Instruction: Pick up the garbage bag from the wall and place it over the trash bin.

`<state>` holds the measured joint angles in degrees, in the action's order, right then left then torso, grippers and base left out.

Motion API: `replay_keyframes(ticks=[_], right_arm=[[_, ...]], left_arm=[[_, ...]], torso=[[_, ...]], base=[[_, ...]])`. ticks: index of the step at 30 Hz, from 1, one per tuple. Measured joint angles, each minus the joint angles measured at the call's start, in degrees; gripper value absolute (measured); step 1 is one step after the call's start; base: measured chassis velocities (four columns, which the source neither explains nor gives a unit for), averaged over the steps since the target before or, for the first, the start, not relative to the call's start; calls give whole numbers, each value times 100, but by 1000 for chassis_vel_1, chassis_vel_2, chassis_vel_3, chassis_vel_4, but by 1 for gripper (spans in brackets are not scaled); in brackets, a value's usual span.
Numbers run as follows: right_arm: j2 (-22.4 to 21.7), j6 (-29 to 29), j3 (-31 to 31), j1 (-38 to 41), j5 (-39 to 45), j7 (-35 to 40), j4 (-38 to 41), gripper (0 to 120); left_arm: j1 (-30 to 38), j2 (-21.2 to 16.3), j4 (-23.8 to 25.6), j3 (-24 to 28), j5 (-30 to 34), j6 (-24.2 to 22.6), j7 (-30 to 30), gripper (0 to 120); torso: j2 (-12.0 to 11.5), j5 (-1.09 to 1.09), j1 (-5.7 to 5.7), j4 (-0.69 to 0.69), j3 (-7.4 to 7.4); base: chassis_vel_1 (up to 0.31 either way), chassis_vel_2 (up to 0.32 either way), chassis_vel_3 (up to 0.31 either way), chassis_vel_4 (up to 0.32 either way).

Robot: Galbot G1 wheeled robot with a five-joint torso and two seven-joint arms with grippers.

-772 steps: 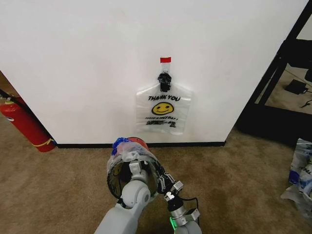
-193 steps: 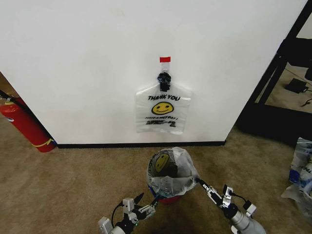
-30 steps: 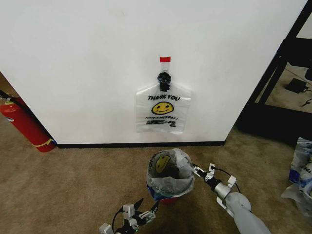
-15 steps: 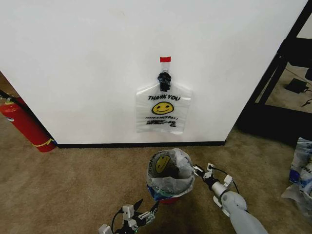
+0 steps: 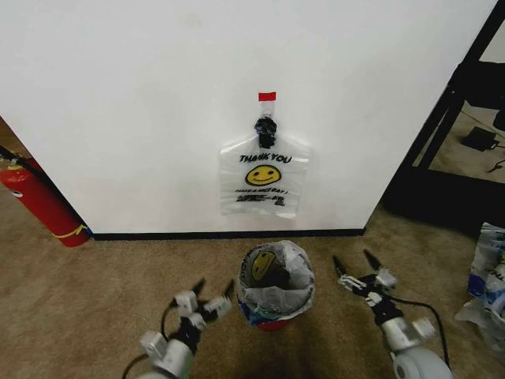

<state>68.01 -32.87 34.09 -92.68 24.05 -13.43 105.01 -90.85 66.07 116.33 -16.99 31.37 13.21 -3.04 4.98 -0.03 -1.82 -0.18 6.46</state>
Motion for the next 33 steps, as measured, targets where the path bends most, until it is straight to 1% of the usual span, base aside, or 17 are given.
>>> replay_keyframes(ticks=[1,2,3,4,5,7,9,11,15,33], right_arm=[[214,-86,98,-296,-215,82,344,100],[336,-107,133,-460,-318,139,522,100],[336,-107,133,-460,-318,139,522,100],[716,-160,219,-891,-639,297,950,100],[969,-246,253,-1087,-848,345,1147,100],[1315,-409,261,-1260,-1208,382,1344,100],[1520,-477,182,-1331,-1435,382,1453,100],[1654,-478,108,-1367,-1542,387,1523,100],[1721,-464,71,-1380,-1590,394,1547,100],[1692,-411,55,-1337,-1544,385,1494,100]], left_arm=[[20,-9,116,-76,-172,147,-17,100],[22,-16,172,-113,-238,192,-20,100],[22,-16,172,-113,-238,192,-20,100],[6,-9,449,-233,-431,248,-27,100],[-19,10,638,-311,-535,234,-51,100],[-99,68,900,-467,-649,161,-101,100],[-178,133,1063,-620,-682,139,-108,100],[-215,185,1124,-724,-715,131,-123,100],[-223,206,1136,-761,-743,114,-133,100],[-223,207,1105,-750,-727,96,-123,100]], torso=[[0,3,0,0,0],[0,4,0,-2,0],[0,4,0,-2,0],[0,-2,0,-2,0],[1,0,1,-3,0],[0,2,1,-2,0],[1,3,1,1,0],[0,2,1,2,0],[0,2,0,0,1],[0,2,0,0,1]], base=[[0,0,0,0],[0,0,0,0],[0,0,0,0],[0,0,0,0],[0,0,0,0],[0,0,0,0],[0,0,0,0],[0,0,0,0],[0,0,0,0],[0,0,0,0]])
